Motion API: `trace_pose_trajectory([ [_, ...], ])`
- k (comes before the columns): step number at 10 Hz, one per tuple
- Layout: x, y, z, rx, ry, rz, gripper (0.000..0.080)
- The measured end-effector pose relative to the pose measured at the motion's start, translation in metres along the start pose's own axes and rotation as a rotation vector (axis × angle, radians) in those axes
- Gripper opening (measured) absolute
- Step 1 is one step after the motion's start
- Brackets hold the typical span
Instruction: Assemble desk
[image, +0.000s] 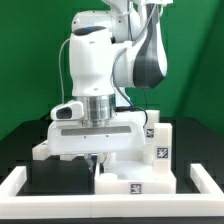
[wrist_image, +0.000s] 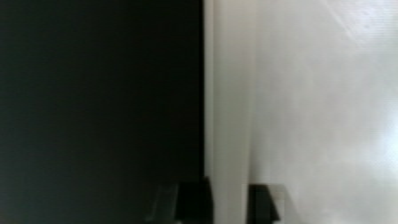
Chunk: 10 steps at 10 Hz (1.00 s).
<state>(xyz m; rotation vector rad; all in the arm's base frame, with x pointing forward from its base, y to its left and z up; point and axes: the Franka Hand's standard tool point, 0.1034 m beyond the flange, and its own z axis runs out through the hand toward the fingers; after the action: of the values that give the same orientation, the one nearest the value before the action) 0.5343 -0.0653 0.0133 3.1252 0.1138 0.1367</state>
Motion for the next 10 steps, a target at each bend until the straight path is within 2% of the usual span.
trace_pose_trajectory([
  [3, -0.003, 0.004, 0.001, 0.000, -0.025, -0.189, 0.0053],
  [4, 0.005, 0.011, -0.002, 0.013, -0.044, -0.293, 0.0053],
  [5, 0.017, 0.017, -0.005, 0.000, -0.036, -0.362, 0.0053],
  [6, 0.029, 0.016, -0.008, -0.019, -0.031, -0.472, 0.0053],
  [8, 0.055, 0.001, -0.012, -0.059, 0.004, -0.630, 0.0053],
  [9, 0.056, -0.005, -0.011, -0.077, 0.020, -0.687, 0.0053],
  [10, 0.053, -0.001, -0.010, -0.076, 0.010, -0.732, 0.0053],
])
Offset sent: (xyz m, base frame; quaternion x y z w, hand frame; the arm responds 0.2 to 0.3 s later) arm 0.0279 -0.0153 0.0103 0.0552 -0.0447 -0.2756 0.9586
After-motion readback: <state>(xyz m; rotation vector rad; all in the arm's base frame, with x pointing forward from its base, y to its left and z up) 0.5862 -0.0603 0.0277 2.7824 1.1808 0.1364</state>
